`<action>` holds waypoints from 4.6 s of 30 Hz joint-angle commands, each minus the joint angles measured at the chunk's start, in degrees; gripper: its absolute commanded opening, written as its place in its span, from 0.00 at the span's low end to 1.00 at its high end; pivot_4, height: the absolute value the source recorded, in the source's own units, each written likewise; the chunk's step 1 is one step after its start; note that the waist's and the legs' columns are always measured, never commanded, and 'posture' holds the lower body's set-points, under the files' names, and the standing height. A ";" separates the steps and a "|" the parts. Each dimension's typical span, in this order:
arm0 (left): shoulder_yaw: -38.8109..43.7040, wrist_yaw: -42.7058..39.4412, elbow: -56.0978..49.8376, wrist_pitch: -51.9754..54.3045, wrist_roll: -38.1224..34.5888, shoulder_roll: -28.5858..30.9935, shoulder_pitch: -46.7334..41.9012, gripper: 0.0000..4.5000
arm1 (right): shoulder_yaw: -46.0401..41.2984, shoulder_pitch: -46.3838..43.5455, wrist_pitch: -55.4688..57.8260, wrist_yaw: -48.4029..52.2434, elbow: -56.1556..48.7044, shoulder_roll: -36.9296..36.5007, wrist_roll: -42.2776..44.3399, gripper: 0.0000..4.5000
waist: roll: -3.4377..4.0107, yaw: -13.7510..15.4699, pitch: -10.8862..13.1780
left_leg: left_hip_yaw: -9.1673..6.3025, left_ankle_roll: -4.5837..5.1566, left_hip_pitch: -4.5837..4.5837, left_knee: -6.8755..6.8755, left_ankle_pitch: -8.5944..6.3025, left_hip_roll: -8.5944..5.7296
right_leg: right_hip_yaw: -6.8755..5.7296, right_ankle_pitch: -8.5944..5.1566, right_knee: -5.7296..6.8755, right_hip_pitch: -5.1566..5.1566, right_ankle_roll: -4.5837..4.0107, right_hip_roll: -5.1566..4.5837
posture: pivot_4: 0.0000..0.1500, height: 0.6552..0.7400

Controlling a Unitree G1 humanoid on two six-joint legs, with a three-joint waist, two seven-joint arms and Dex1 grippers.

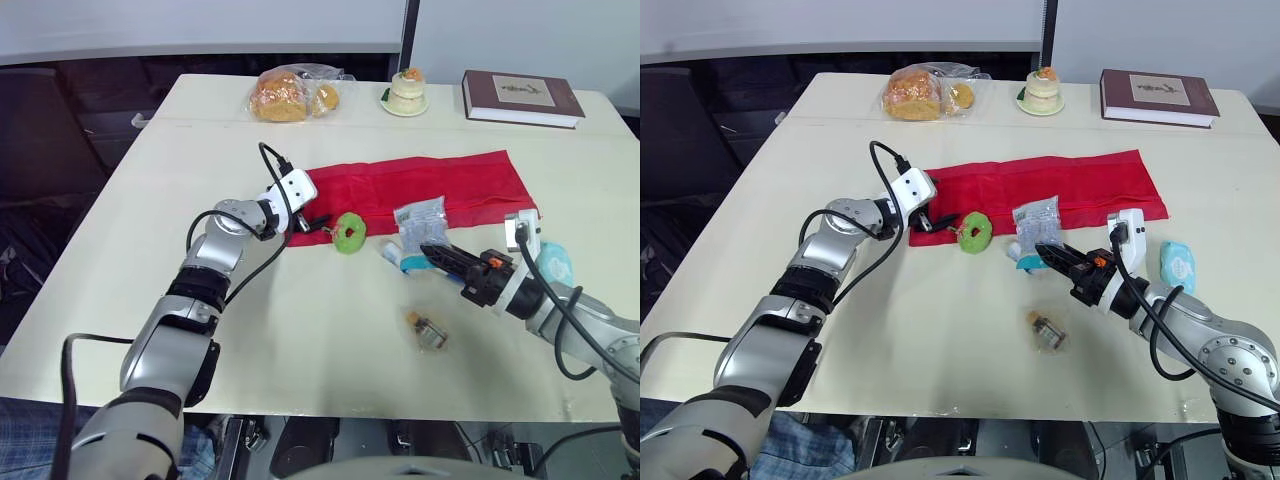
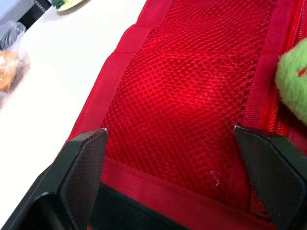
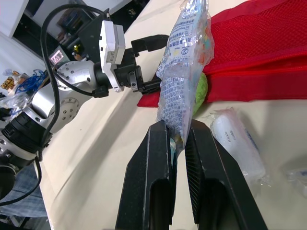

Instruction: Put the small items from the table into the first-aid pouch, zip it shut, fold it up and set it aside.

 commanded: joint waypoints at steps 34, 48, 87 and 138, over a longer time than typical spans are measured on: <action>0.71 6.63 -18.65 -6.51 8.34 -1.39 13.86 0.62 | -2.08 -0.24 -1.03 1.27 -2.30 3.09 -4.26 0.00 | 0.02 -0.09 -0.03 | 0.05 0.00 0.10 0.15 0.00 0.02 | 0.10 0.05 0.32 -0.01 0.05 0.00 | 1.00 1.00; 0.70 9.19 -15.12 -4.38 9.17 -2.11 10.72 0.65 | -1.86 0.01 -1.32 2.14 -2.23 3.62 -6.34 0.00 | 0.02 -0.19 -0.03 | 0.12 -0.01 0.27 0.44 0.01 0.01 | 0.18 0.04 0.90 -0.01 0.04 0.01 | 1.00 1.00; 3.82 -10.70 -18.56 -1.12 -11.49 -7.20 12.84 0.01 | 5.50 -16.59 15.05 -7.91 24.55 12.34 5.27 0.00 | 0.02 -1.17 -0.02 | 0.13 0.02 0.16 0.78 0.00 0.03 | 0.21 0.05 1.05 -0.02 0.04 0.03 | 1.00 1.00; 3.13 -16.36 -27.28 -2.73 -10.69 -4.21 22.35 0.01 | 6.87 -24.14 12.61 -23.85 37.03 20.21 15.14 0.00 | 0.03 -1.69 -0.03 | 0.10 0.03 0.14 0.77 -0.01 0.12 | 0.21 0.05 1.05 -0.07 0.03 0.09 | 1.00 1.00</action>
